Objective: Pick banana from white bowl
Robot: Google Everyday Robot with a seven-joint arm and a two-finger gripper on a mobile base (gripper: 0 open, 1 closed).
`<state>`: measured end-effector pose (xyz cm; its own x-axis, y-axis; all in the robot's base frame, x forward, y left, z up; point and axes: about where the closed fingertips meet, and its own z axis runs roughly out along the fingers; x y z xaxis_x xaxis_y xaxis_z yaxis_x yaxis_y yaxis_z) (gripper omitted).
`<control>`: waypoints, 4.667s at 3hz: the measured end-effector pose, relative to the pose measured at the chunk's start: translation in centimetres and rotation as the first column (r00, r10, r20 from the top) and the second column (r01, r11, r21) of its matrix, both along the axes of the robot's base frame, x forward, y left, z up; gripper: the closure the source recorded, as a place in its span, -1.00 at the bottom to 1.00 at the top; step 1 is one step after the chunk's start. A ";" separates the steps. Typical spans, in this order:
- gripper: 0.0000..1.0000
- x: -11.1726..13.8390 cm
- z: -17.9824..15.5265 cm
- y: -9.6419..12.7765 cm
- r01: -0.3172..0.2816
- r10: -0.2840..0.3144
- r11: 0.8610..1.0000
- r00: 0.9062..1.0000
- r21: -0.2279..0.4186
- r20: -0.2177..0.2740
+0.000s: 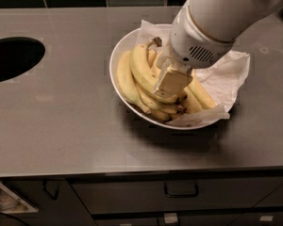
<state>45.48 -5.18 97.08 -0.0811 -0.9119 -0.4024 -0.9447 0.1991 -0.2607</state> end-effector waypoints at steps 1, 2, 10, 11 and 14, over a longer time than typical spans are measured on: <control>0.00 0.5 0.4 -0.3 0.023 -0.024 0.999 0.999 0.024 0.027; -0.02 0.6 0.3 -0.1 0.021 -0.022 0.999 0.999 0.033 0.025; 1.00 1.0 -1.1 0.4 0.024 -0.023 0.999 0.999 0.033 -0.032; 1.00 0.3 1.2 -0.4 0.038 -0.040 0.998 0.998 0.045 0.040; 1.00 -1.7 7.7 -2.7 0.031 -0.064 0.989 0.971 0.145 0.229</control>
Offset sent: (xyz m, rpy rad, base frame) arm 0.0147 0.0011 -0.0121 0.0539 0.0040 -0.0192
